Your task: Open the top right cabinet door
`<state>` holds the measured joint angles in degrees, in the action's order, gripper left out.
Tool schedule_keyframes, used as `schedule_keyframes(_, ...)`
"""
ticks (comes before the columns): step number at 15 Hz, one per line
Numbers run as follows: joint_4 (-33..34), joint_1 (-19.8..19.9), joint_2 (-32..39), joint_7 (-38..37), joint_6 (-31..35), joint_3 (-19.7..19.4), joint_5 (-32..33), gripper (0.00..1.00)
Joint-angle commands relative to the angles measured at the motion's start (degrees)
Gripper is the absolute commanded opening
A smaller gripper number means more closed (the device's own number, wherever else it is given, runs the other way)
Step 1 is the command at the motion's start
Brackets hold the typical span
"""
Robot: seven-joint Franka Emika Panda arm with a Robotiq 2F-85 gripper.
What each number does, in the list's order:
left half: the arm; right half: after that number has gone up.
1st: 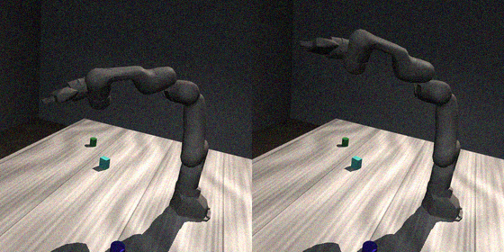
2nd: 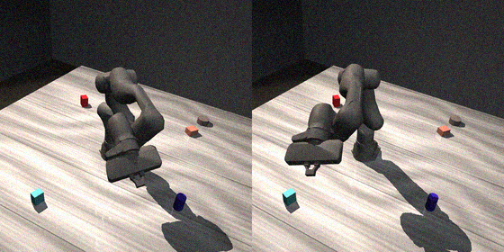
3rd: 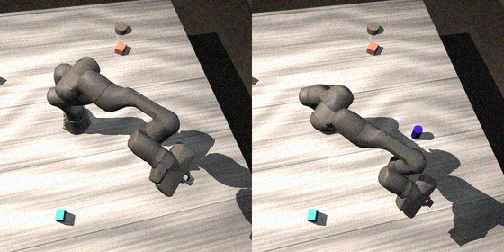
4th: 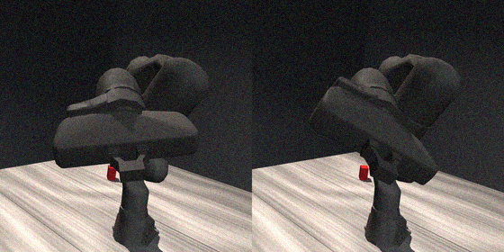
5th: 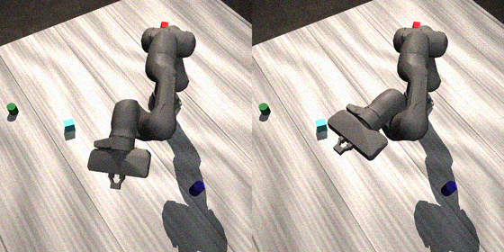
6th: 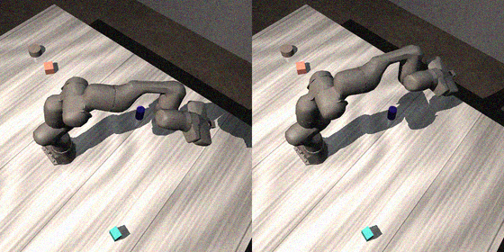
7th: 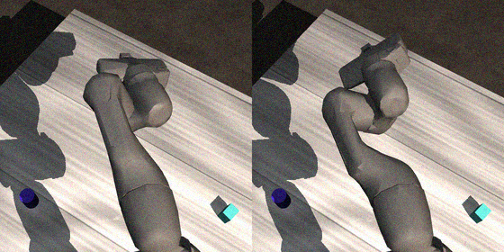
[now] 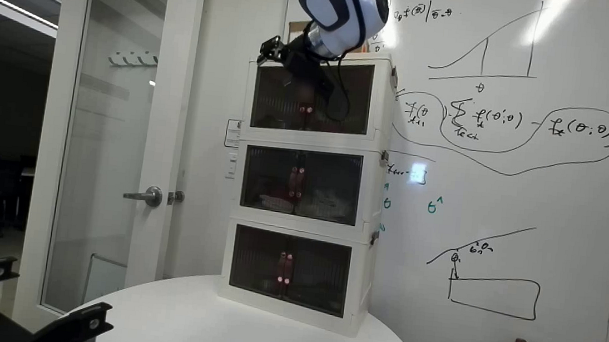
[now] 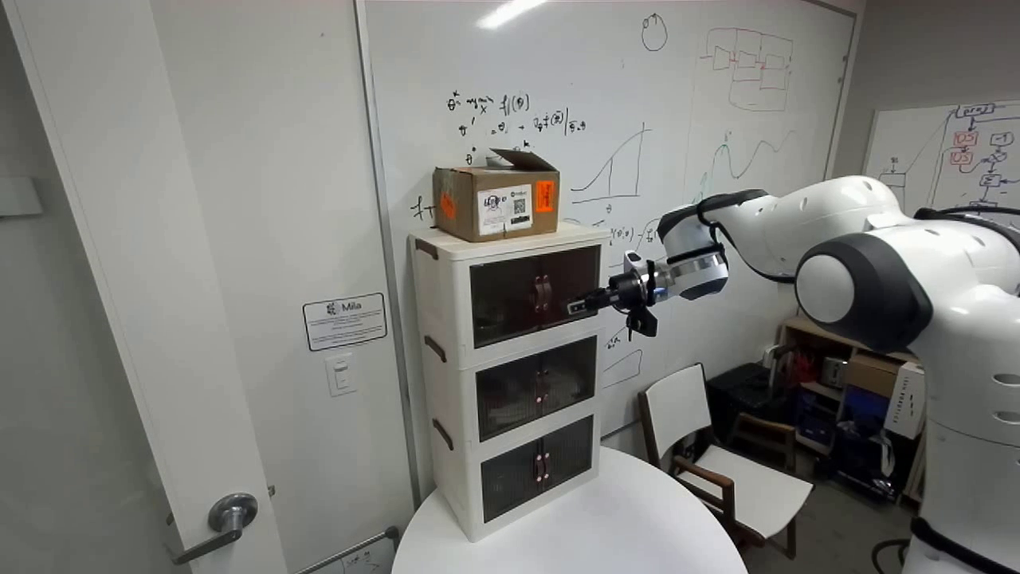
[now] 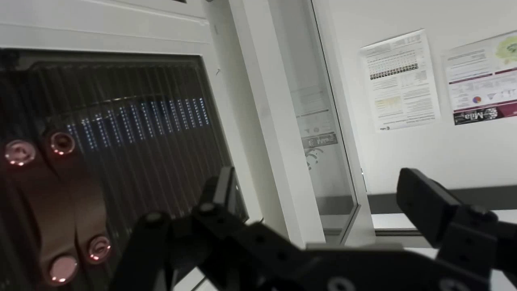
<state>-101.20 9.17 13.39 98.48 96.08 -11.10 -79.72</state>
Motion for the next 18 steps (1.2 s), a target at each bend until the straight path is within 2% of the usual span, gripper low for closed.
schedule_keyframes(1, 5.99, 2.61, 5.21, 3.17, -2.34, 0.75, -3.16, 1.00)
schedule_keyframes(6, 8.85, 4.27, 7.78, 3.94, -0.49, 0.90, -6.48, 1.00)
schedule_keyframes(14, 10.17, 3.25, 8.69, 3.85, 2.78, 1.78, -8.40, 1.00)
schedule_keyframes(18, 10.12, 2.49, 8.56, 4.01, 8.57, 2.33, -8.40, 1.00)
